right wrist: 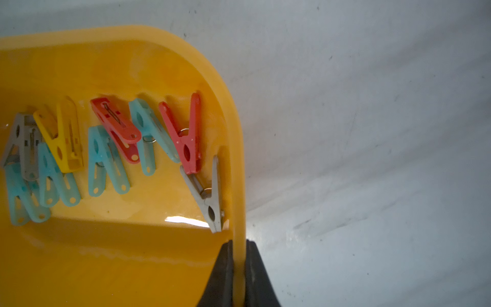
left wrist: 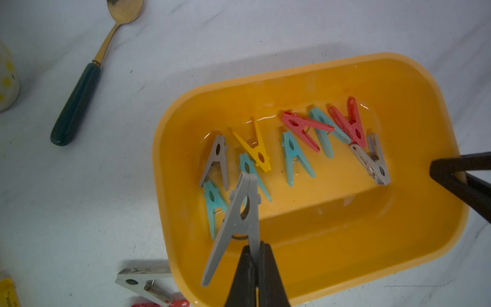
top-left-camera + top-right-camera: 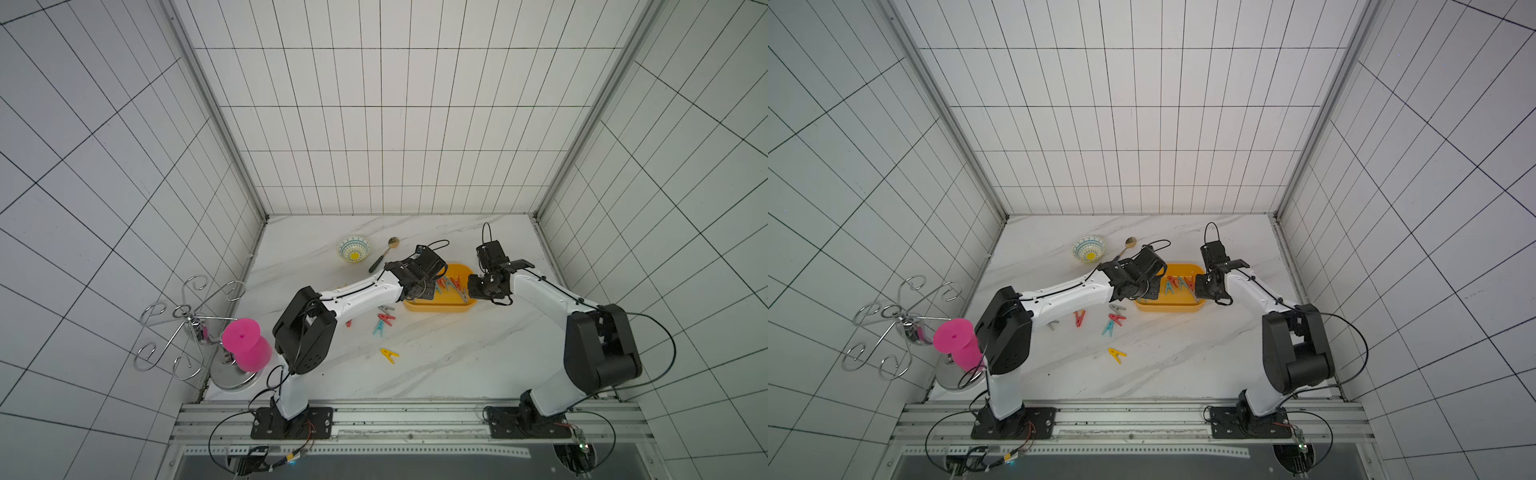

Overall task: Put the clothespins into the storage box
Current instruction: Place the clothespin in the storage box.

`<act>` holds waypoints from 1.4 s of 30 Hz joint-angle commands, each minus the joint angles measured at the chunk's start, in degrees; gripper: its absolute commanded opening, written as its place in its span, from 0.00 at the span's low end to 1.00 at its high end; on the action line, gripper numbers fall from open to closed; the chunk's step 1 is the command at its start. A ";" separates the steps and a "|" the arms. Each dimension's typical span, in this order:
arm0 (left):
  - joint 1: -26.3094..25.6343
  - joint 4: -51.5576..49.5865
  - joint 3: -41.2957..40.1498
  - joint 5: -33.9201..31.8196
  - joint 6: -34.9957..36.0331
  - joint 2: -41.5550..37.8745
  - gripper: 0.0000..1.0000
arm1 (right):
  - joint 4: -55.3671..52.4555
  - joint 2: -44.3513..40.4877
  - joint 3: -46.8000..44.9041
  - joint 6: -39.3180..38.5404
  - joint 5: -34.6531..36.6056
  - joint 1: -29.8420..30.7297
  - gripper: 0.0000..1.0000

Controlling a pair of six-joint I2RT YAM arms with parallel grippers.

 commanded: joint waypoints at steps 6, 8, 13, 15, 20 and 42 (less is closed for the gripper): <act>-0.54 0.00 1.33 1.84 -1.29 4.49 0.03 | -2.02 -8.30 -7.10 4.37 -2.37 1.85 0.15; -1.16 0.22 1.16 1.26 -1.30 4.92 0.03 | -1.90 -10.09 -8.73 5.79 -3.00 2.60 0.18; -1.57 0.27 1.33 1.31 -1.96 7.41 0.03 | -1.88 -13.05 -11.81 7.57 -4.17 4.14 0.24; -1.57 0.27 1.50 1.36 -2.05 8.08 0.04 | -2.55 -13.89 -12.24 7.53 -4.11 4.12 0.27; -1.48 -0.55 3.20 1.13 -1.42 10.21 0.04 | -5.22 -19.01 -10.93 7.46 -1.38 3.75 0.34; -1.55 -5.70 -5.41 -0.95 -0.30 -12.44 0.47 | -8.76 -22.06 -9.22 5.79 1.29 2.54 0.43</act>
